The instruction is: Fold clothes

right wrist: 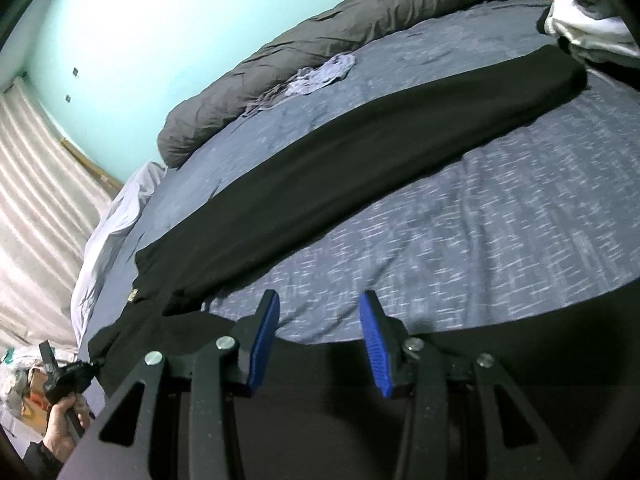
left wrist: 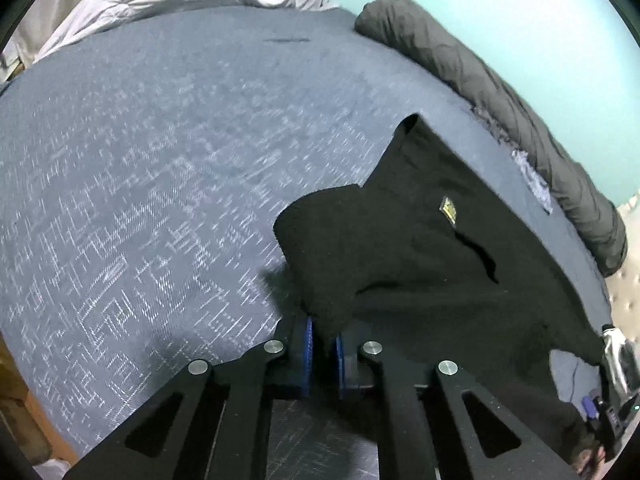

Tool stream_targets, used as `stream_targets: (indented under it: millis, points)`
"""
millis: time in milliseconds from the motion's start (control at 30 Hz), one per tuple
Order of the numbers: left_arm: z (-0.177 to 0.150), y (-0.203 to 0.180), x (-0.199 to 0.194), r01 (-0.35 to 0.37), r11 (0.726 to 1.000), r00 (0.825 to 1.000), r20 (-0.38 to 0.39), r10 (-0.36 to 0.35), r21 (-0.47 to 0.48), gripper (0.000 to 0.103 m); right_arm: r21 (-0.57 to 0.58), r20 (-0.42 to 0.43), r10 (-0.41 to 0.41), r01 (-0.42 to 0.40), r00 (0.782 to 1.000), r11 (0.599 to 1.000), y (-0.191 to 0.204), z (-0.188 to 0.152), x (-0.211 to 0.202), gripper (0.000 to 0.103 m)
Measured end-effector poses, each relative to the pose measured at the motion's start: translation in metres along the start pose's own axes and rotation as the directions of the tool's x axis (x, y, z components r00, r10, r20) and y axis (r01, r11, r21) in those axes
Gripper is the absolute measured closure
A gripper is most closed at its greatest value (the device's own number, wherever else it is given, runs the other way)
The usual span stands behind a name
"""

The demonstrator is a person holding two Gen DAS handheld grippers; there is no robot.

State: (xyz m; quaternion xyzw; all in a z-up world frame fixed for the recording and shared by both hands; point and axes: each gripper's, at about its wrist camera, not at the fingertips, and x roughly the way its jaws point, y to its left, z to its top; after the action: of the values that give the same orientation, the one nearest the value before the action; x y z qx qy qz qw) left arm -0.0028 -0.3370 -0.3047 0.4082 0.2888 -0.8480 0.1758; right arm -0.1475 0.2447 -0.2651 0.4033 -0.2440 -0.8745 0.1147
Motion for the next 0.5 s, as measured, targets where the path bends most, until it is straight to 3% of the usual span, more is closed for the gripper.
stream_targets:
  millis: [200, 267, 367, 500]
  points:
    - [-0.004, -0.007, 0.006, -0.014, 1.000, 1.000, -0.023, 0.015, 0.028, 0.094, -0.032, 0.003, -0.072, 0.072, 0.997, 0.997, -0.019, 0.021, -0.045, 0.060]
    - [-0.005, -0.008, 0.005, -0.013, 0.999, 0.999, -0.028, 0.015, 0.043, 0.092, -0.090, -0.006, -0.133, 0.132, 0.991, 0.987, -0.032, 0.027, -0.066, 0.045]
    - [-0.007, -0.008, 0.005, -0.013, 0.999, 0.999, -0.044, 0.015, 0.050, 0.090, -0.091, -0.032, -0.235, 0.232, 0.971, 0.968, -0.075, 0.038, -0.097, 0.043]
    - [-0.010, -0.013, 0.002, -0.017, 0.997, 0.999, -0.046, 0.020, 0.073, 0.089, -0.037, -0.081, -0.368, 0.366, 0.927, 0.930, -0.137, 0.048, -0.132, 0.042]
